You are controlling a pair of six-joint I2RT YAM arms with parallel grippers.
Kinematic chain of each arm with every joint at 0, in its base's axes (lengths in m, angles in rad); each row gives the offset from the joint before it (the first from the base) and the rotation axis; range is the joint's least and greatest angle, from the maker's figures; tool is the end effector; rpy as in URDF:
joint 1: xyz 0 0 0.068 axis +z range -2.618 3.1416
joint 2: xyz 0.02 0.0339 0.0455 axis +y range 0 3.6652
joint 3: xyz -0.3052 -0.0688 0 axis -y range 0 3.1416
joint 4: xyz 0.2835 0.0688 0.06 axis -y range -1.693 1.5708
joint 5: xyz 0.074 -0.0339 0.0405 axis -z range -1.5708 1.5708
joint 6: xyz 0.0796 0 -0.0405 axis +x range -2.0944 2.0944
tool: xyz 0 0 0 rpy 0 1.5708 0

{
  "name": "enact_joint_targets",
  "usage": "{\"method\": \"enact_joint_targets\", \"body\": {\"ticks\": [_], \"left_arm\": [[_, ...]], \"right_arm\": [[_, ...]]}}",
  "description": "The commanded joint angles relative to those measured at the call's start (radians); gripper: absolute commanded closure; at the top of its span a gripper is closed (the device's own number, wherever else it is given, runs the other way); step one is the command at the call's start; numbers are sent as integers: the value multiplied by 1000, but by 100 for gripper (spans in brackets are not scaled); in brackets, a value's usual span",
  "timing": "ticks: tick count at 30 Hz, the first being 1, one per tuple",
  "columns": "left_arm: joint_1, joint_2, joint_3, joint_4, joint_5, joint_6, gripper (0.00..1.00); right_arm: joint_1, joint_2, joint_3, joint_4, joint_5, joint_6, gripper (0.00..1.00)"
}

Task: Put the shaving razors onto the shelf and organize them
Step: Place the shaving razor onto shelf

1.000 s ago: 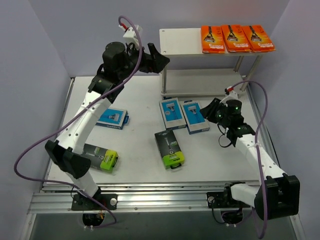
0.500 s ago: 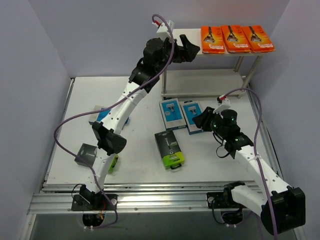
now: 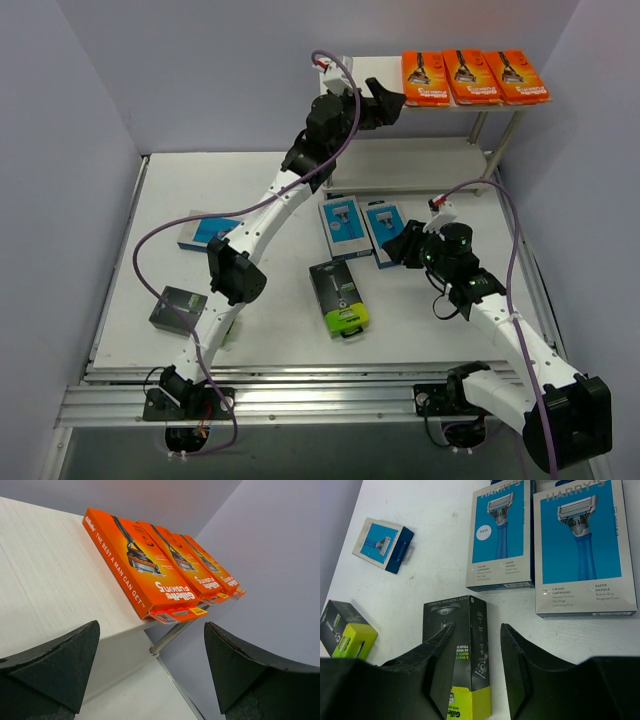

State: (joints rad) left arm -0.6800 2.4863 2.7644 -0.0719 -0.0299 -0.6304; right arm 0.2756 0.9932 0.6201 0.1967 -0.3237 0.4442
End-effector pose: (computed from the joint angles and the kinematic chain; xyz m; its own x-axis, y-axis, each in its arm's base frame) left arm 0.5213 -0.4185 0.4665 -0.2285 -0.5730 -0.7871 0.5832 0.5668 -0.5819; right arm 0.2687 0.1023 0.2955 -0.3928 0.3123 -0.8650 -0.4325 0.7673 0.4735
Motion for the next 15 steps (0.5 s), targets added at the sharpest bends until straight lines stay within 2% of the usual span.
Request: {"method": "enact_joint_targets", "body": {"ticks": [1, 15], "left_arm": [[-7, 14, 49, 141, 2, -43, 6], [-10, 62, 50, 231, 30, -110, 6]], "right_arm": [[7, -2, -2, 20, -20, -16, 64], [7, 2, -14, 30, -21, -22, 62]]}}
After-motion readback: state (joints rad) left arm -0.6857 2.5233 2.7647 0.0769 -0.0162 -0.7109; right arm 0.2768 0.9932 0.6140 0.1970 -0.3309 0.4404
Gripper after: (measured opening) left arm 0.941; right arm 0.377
